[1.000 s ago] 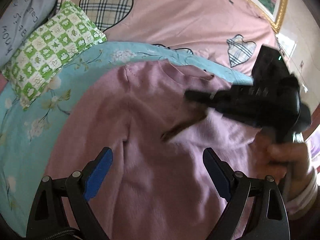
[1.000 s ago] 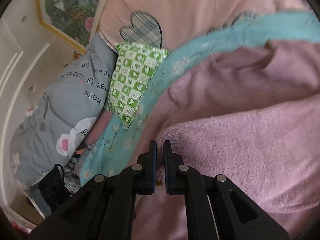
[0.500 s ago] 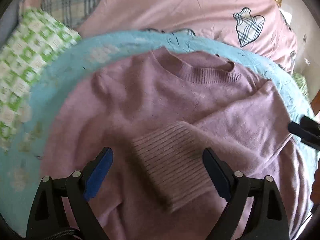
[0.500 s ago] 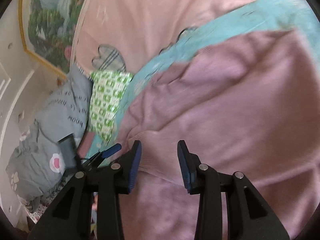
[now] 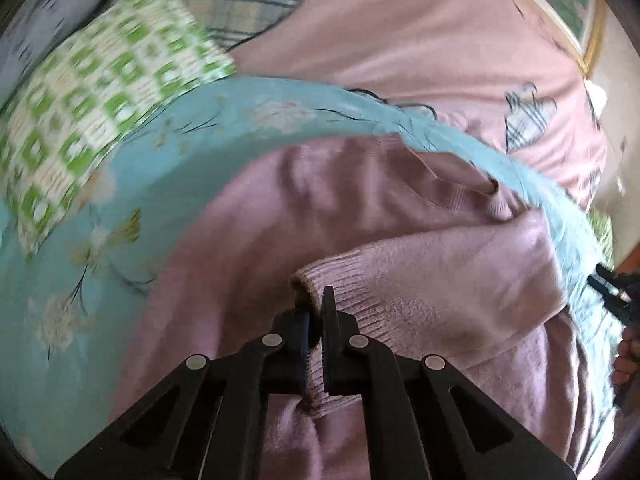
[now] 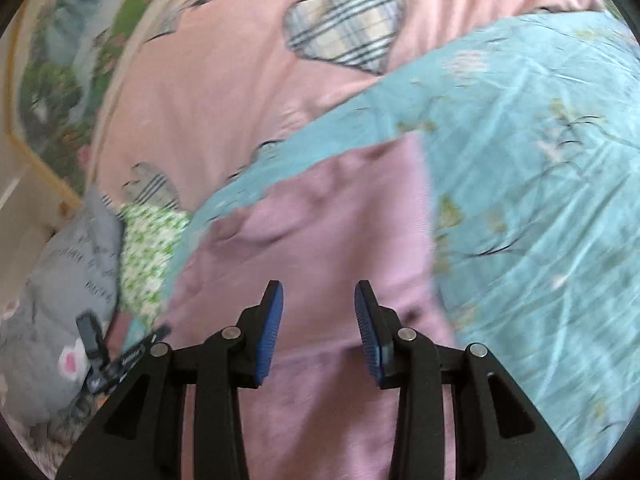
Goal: Fold small clothes
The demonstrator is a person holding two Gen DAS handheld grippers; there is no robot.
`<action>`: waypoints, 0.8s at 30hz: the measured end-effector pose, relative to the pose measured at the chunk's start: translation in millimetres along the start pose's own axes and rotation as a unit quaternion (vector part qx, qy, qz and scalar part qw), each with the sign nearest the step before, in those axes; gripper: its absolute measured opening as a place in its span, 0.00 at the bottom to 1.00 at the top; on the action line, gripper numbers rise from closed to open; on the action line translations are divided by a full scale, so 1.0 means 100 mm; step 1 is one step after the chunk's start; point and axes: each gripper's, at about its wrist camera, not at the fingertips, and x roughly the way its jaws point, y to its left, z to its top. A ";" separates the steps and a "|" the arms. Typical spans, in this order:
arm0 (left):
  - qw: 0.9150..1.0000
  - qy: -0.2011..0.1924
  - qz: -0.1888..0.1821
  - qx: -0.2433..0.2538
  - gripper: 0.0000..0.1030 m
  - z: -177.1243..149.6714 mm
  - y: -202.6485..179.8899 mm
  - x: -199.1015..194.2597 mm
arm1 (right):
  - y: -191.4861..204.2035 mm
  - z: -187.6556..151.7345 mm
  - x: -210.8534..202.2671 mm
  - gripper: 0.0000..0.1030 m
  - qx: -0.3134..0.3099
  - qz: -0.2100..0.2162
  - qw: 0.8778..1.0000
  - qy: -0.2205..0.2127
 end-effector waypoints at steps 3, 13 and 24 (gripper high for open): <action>1.000 -0.014 0.002 0.009 0.02 -0.01 -0.02 -0.08 | -0.12 0.17 0.15 0.47 0.003 -0.023 1.000 0.007; 1.000 -0.001 0.008 -0.005 0.02 -0.11 -0.01 -0.04 | -0.27 0.56 0.92 0.54 -0.017 -0.073 0.996 0.039; 0.999 0.003 0.009 0.036 0.02 0.00 -0.37 0.20 | -0.29 0.82 0.66 0.07 -0.062 -0.092 0.994 -0.010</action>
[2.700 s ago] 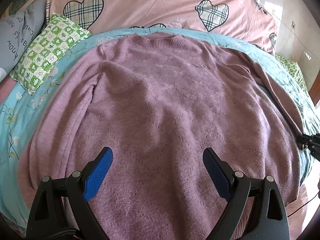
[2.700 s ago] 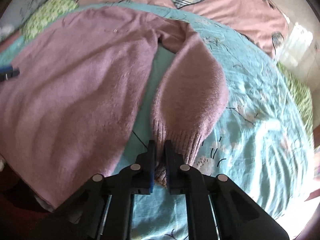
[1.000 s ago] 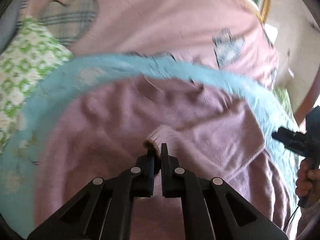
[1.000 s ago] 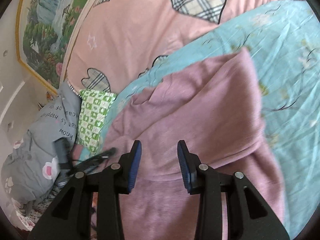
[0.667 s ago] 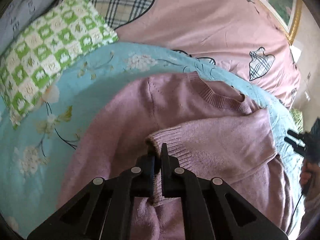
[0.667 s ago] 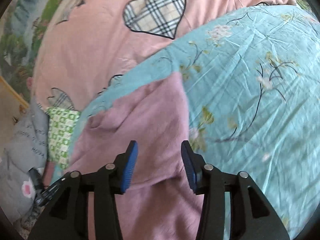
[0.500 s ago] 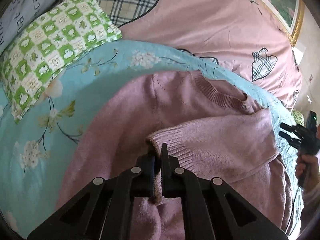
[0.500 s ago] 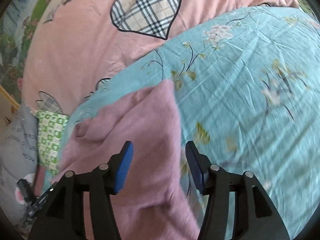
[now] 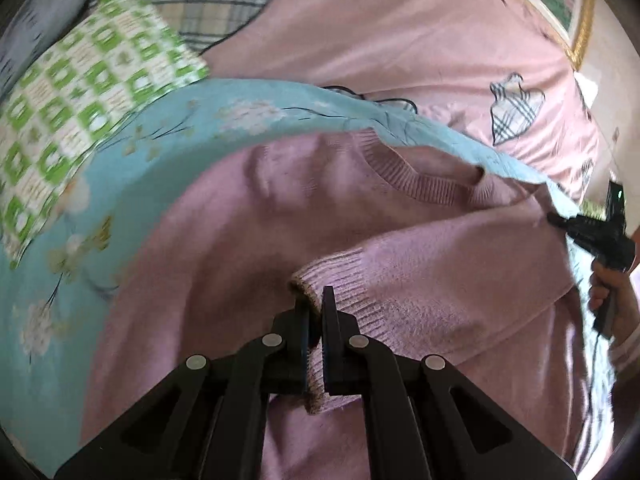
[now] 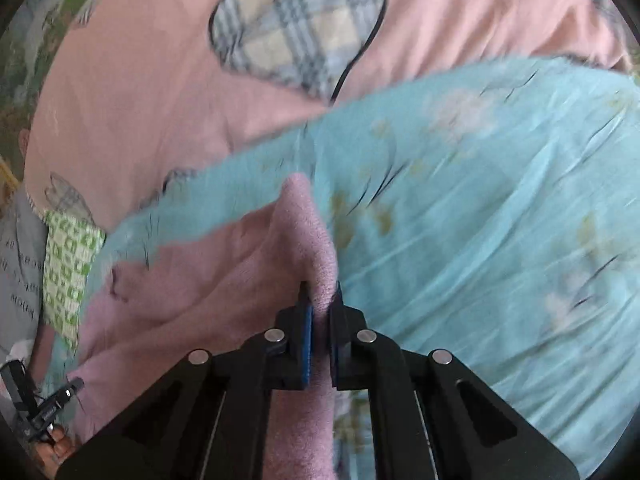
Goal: Fold small clothes
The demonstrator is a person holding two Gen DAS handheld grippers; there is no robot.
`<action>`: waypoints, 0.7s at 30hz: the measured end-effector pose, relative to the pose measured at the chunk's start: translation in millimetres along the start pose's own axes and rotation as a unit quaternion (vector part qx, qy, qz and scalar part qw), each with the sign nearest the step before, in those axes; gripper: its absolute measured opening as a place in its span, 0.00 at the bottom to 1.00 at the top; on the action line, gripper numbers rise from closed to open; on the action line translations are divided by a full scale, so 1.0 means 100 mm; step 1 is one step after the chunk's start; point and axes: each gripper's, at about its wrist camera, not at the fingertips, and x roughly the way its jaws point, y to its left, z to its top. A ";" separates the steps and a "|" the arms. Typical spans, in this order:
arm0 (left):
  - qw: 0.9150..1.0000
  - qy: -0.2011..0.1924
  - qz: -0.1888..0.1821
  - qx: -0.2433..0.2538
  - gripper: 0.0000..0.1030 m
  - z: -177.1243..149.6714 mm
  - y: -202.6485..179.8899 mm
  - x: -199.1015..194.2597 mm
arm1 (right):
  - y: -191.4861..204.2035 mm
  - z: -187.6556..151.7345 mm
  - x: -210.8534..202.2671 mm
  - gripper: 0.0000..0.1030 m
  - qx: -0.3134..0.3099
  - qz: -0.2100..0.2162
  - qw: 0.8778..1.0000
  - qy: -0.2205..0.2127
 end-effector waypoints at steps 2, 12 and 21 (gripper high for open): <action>1.000 0.008 0.008 0.002 0.02 -0.01 -0.02 0.09 | -0.02 -0.01 0.09 0.07 -0.008 -0.023 1.000 0.010; 0.999 0.029 0.012 -0.011 0.10 -0.07 0.21 0.02 | 0.13 -0.25 -0.06 0.24 -0.020 -0.056 0.998 0.009; 0.999 0.008 -0.002 -0.037 0.41 -0.60 0.43 -0.95 | 0.74 -0.92 -0.89 0.39 -0.049 0.063 0.997 -0.004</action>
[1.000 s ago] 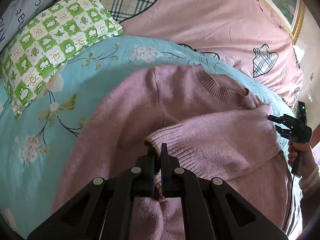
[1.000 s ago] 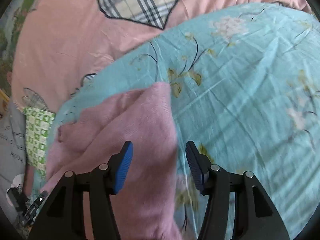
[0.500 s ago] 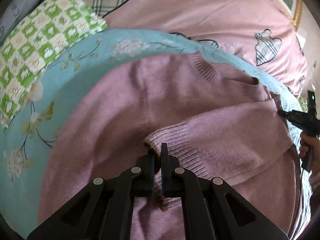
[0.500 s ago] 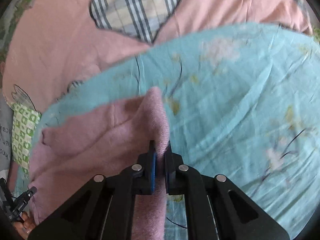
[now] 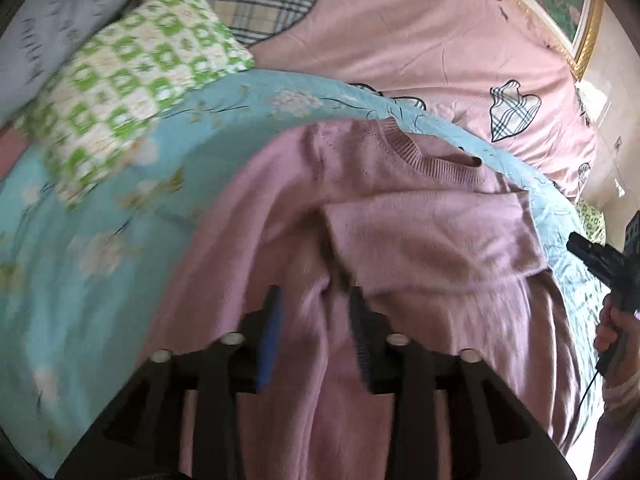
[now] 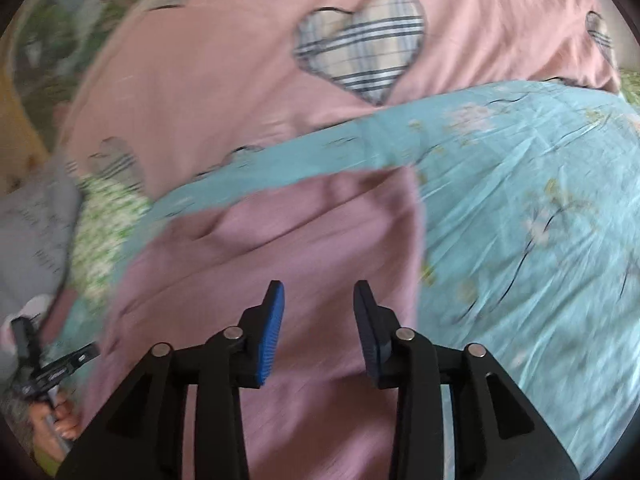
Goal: Fold small clothes
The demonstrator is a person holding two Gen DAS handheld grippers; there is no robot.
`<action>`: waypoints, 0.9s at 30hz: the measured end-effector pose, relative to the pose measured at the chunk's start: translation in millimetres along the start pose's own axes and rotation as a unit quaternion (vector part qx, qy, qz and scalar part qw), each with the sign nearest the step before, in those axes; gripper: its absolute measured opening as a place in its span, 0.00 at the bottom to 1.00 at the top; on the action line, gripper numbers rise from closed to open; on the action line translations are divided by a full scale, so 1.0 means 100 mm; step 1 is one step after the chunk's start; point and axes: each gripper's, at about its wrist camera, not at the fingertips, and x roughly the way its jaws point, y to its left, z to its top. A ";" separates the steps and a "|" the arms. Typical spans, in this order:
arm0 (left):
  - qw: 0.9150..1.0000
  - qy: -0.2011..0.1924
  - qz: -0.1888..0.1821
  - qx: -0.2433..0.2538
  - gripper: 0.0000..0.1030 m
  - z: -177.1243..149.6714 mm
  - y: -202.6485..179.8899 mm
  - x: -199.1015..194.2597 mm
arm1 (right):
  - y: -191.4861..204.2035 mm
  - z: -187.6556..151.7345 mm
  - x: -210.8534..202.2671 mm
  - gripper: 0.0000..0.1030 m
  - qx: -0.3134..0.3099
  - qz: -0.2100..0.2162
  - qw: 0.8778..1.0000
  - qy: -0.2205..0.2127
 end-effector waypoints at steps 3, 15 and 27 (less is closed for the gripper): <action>1.000 -0.002 0.016 -0.006 0.48 -0.28 0.11 -0.31 | 0.23 -0.32 -0.08 0.41 -0.006 0.043 0.999 0.019; 0.996 0.029 0.047 -0.072 0.60 -1.39 0.68 -1.06 | 0.63 -1.19 -0.25 0.44 -0.009 0.110 0.992 0.068; 0.994 0.080 0.023 -0.064 0.62 -1.90 0.46 -1.14 | 0.72 -1.54 -0.35 0.44 -0.003 0.121 0.989 0.088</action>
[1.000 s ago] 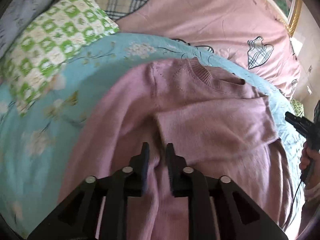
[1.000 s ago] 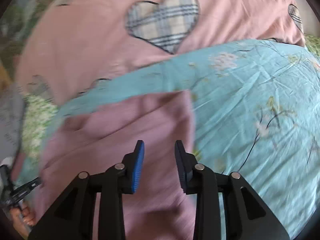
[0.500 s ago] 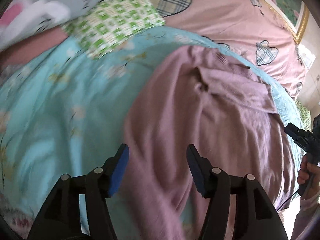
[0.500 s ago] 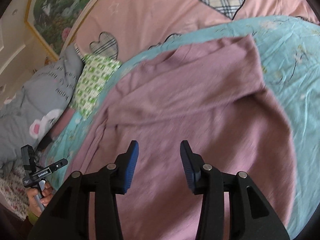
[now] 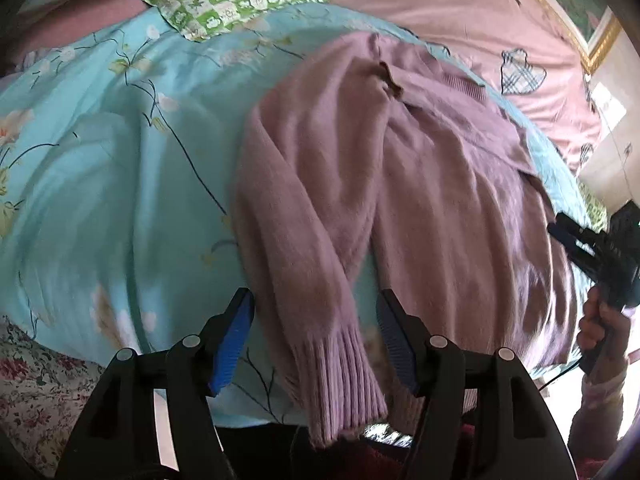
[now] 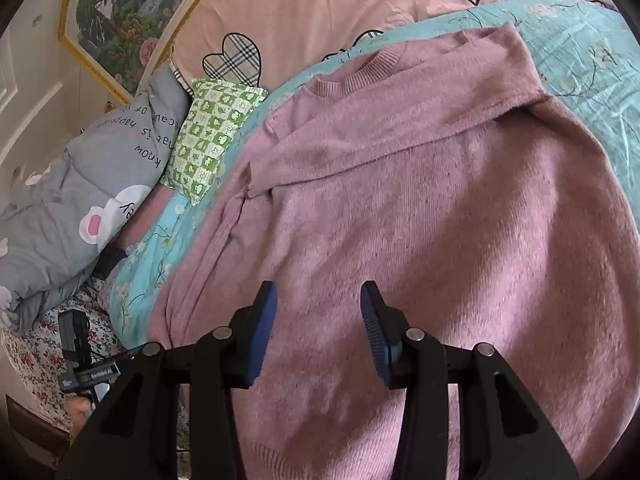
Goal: Fold small clothes
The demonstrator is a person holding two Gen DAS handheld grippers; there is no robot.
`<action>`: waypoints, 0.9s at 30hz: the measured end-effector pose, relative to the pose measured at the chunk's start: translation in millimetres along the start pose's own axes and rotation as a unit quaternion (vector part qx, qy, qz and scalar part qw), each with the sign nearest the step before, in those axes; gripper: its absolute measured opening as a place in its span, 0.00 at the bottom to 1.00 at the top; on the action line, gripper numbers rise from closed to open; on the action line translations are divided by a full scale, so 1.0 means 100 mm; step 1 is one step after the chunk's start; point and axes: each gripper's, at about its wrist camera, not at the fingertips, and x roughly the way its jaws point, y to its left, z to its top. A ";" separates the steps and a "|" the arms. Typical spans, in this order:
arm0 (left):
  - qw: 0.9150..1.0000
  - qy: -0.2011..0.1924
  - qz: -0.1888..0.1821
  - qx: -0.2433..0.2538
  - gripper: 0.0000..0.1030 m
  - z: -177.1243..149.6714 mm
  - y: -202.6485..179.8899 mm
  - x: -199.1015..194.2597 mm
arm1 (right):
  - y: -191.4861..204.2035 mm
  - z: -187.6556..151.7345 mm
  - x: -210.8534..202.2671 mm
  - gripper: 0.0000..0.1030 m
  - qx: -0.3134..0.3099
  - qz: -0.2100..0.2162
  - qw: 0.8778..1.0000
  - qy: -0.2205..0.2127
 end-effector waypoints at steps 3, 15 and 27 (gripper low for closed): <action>1.000 0.007 0.017 0.010 0.58 -0.07 -0.03 0.03 | 0.00 -0.03 -0.01 0.44 0.006 0.001 1.000 0.001; 0.995 -0.075 -0.044 0.053 0.08 0.29 -0.36 -0.36 | -0.06 -0.08 -0.01 0.44 0.017 0.003 1.000 0.004; 0.958 -0.084 -0.184 0.204 0.08 1.32 -2.43 0.29 | -0.43 0.11 -0.45 0.44 0.049 -0.029 0.997 -0.053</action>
